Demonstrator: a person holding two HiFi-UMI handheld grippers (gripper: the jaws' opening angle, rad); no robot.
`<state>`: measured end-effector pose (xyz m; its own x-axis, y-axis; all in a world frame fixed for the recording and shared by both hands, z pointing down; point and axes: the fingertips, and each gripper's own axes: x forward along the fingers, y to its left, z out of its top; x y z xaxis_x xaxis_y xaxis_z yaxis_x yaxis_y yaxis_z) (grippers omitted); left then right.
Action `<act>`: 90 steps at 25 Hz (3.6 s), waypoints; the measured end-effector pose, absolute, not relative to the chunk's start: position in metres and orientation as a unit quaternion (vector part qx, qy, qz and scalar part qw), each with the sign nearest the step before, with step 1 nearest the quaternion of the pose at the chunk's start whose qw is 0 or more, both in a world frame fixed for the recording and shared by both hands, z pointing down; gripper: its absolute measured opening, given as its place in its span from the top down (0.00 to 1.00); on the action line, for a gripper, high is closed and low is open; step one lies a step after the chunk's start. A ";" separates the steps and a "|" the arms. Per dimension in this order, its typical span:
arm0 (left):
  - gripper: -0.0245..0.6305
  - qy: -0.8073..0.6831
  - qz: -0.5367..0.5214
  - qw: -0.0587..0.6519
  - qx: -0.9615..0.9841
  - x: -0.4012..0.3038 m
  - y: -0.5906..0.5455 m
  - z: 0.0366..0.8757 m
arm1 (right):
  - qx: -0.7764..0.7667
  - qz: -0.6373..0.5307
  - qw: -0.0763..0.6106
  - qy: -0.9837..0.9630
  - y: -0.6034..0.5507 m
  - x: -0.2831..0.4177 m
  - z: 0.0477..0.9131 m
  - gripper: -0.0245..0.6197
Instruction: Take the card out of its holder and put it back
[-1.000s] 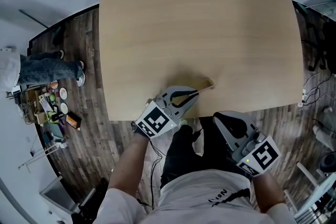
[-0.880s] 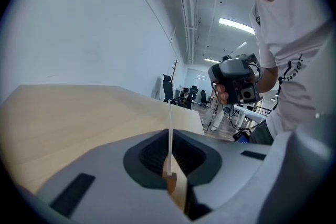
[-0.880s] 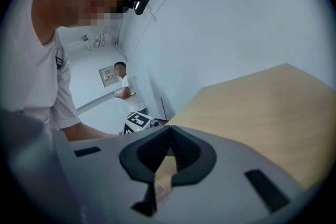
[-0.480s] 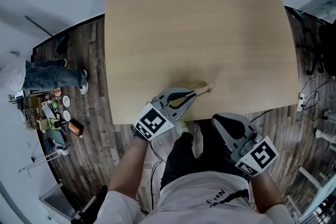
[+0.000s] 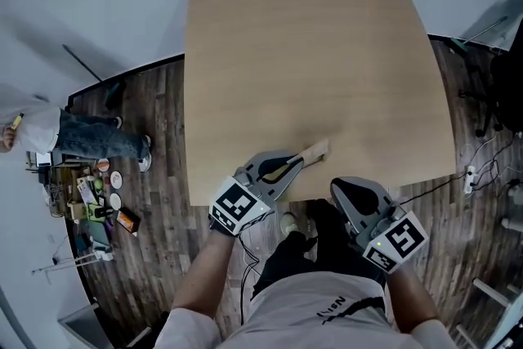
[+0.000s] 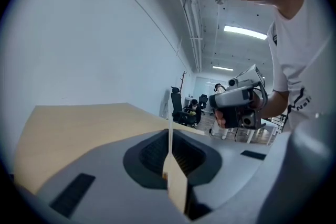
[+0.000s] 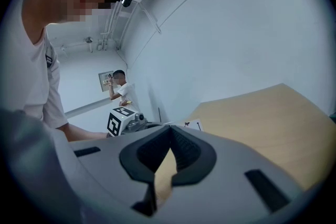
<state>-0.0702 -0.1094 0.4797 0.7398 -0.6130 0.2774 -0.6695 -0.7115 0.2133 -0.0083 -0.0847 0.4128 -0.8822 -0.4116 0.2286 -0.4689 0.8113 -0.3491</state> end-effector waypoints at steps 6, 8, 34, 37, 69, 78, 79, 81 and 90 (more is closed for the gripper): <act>0.92 -0.372 0.066 0.142 0.915 -0.071 -0.103 0.424 | 0.243 0.180 0.065 -0.951 -0.084 -0.006 0.381 0.94; 0.92 -0.379 0.056 0.139 0.913 -0.071 -0.102 0.405 | 0.246 0.173 0.067 -0.951 -0.084 -0.005 0.371 0.94; 0.92 -0.417 0.000 0.113 0.902 -0.075 -0.067 0.286 | 0.236 0.097 0.014 -0.967 -0.069 -0.008 0.272 0.94; 0.92 -0.420 -0.003 0.114 0.900 -0.079 -0.066 0.284 | 0.235 0.094 0.014 -0.967 -0.066 -0.011 0.270 0.94; 0.92 -0.281 0.110 0.155 0.941 -0.061 -0.107 0.497 | 0.259 0.176 0.060 -0.948 -0.097 0.022 0.381 0.94; 0.92 -0.283 0.106 0.177 0.937 -0.071 -0.126 0.536 | 0.260 0.199 0.076 -0.942 -0.115 0.026 0.413 0.94; 0.92 -0.283 0.106 0.179 0.936 -0.071 -0.125 0.538 | 0.260 0.200 0.077 -0.942 -0.116 0.026 0.414 0.94; 0.92 -0.283 0.108 0.182 0.935 -0.071 -0.123 0.544 | 0.260 0.202 0.080 -0.941 -0.116 0.028 0.415 0.94; 0.92 -0.283 0.115 0.188 0.934 -0.077 -0.122 0.561 | 0.263 0.206 0.092 -0.938 -0.116 0.027 0.423 0.94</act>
<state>-0.0768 -0.1221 0.5610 0.8137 -0.4848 0.3206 -0.5711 -0.7697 0.2855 0.0266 -0.1155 0.4227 -0.8445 -0.4558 0.2813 -0.5317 0.7762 -0.3387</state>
